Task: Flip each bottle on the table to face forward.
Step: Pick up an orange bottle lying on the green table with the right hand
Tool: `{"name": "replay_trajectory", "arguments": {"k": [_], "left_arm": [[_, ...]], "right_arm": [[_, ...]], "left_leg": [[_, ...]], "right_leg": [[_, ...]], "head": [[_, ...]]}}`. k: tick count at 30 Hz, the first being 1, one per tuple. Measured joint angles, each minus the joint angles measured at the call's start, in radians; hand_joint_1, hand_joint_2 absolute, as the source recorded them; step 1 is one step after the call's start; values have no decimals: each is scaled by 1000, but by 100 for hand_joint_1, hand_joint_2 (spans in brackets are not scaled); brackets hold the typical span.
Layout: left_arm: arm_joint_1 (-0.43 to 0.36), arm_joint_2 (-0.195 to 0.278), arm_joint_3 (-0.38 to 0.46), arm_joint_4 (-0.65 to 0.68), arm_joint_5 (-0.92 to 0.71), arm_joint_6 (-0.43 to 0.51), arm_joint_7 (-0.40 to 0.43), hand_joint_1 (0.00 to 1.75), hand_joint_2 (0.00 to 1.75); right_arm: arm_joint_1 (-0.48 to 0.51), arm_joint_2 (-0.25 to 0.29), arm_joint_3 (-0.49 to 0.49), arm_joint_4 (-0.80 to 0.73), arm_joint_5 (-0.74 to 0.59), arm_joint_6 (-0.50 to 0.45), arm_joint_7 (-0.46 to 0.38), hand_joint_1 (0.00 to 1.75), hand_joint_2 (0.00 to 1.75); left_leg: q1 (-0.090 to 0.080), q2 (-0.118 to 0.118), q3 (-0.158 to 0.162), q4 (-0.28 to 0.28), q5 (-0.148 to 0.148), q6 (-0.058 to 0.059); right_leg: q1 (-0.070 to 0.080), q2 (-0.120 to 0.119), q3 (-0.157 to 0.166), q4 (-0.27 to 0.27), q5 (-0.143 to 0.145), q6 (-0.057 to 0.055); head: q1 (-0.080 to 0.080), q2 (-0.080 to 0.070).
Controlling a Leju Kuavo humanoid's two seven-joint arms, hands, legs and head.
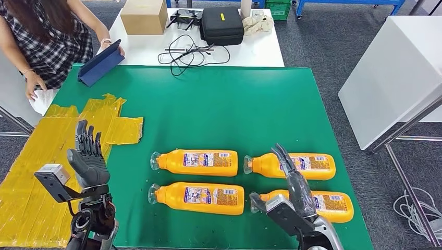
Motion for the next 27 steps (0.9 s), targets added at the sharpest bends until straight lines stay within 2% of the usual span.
{"name": "replay_trajectory", "arguments": {"k": [5, 10, 27], "left_arm": [[19, 0, 17, -1, 5, -1, 2, 0, 0], [41, 0, 31, -10, 6, 0, 2, 0, 0], [57, -1, 46, -22, 6, 1, 2, 0, 0]], "right_arm": [[59, -88, -74, -22, 52, -5, 30, 0, 175], [88, -139, -125, -32, 78, 30, 62, 0, 175], [97, -178, -151, -32, 88, 43, 79, 0, 175]], "left_leg": [[-1, 0, -1, 0, -1, 1], [-1, 0, 0, 0, -2, 2], [-1, 0, 0, 0, -1, 2]], "right_leg": [[-1, 0, 0, 0, 0, 0], [-1, 0, 0, 0, 0, 0], [-1, 0, 0, 0, 0, 0]], "head": [[0, 0], [0, 0], [0, 0]]}}
